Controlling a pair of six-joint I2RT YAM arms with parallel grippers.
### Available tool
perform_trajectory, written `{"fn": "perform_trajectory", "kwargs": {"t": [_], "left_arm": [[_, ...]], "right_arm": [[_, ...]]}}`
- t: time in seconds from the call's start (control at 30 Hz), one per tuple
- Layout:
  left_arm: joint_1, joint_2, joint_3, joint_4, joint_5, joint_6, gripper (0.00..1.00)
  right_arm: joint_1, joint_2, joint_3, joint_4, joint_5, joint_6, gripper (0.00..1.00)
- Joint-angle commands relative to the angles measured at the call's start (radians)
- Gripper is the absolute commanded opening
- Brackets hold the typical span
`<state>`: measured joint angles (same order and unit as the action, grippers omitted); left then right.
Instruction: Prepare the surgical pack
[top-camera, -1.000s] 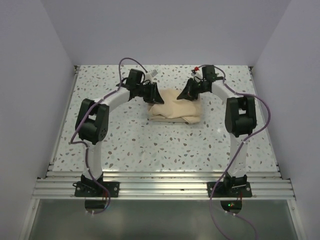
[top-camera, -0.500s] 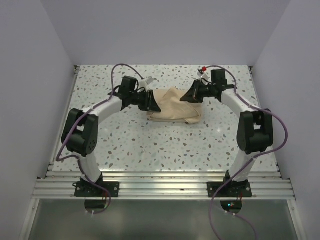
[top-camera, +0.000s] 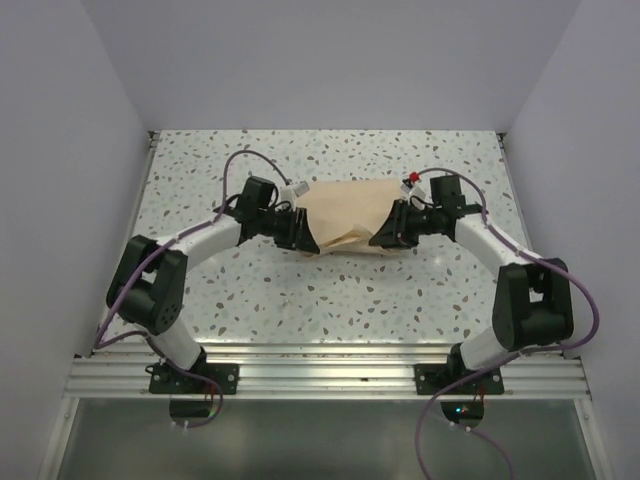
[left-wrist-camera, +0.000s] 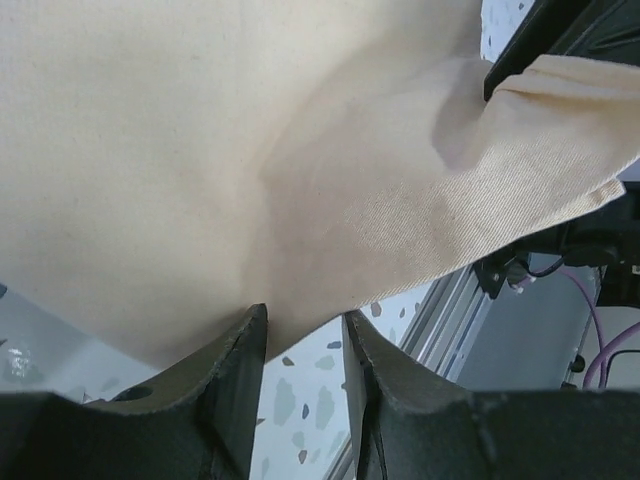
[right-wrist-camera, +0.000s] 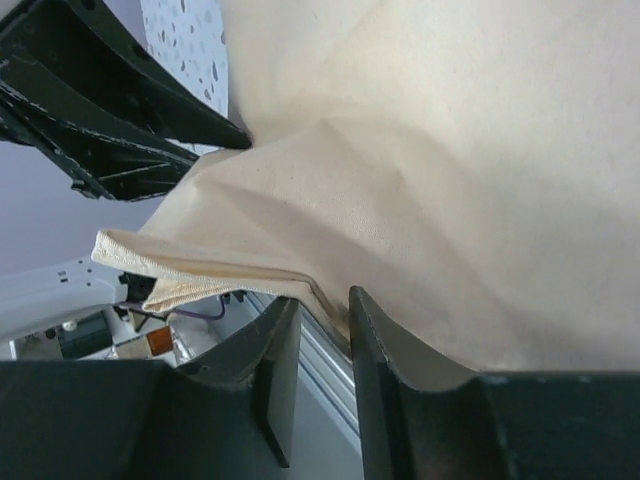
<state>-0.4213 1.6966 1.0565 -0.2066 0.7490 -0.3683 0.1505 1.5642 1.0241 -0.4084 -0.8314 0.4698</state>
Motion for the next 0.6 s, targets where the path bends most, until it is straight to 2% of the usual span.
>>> {"fn": "perform_trajectory", "kwargs": {"t": [0.0, 0.07, 0.2, 0.43, 0.57], "left_arm": [[-0.005, -0.103, -0.047, -0.042, -0.008, 0.054, 0.4], [-0.005, -0.144, -0.056, -0.085, -0.026, 0.077, 0.44], [0.003, -0.209, -0.09, -0.129, -0.077, 0.082, 0.46], [0.05, -0.305, -0.116, -0.053, -0.122, -0.026, 0.45], [0.056, -0.339, -0.125, 0.054, -0.143, -0.135, 0.47]], "right_arm": [[-0.003, -0.099, -0.07, -0.07, 0.026, -0.077, 0.32], [-0.003, -0.124, -0.101, -0.098, 0.055, -0.08, 0.46], [-0.014, -0.225, -0.128, -0.121, 0.121, -0.069, 0.6], [-0.052, -0.26, -0.078, -0.182, 0.189, -0.059, 0.58], [-0.058, -0.267, -0.068, -0.091, 0.169, 0.004, 0.58]]}}
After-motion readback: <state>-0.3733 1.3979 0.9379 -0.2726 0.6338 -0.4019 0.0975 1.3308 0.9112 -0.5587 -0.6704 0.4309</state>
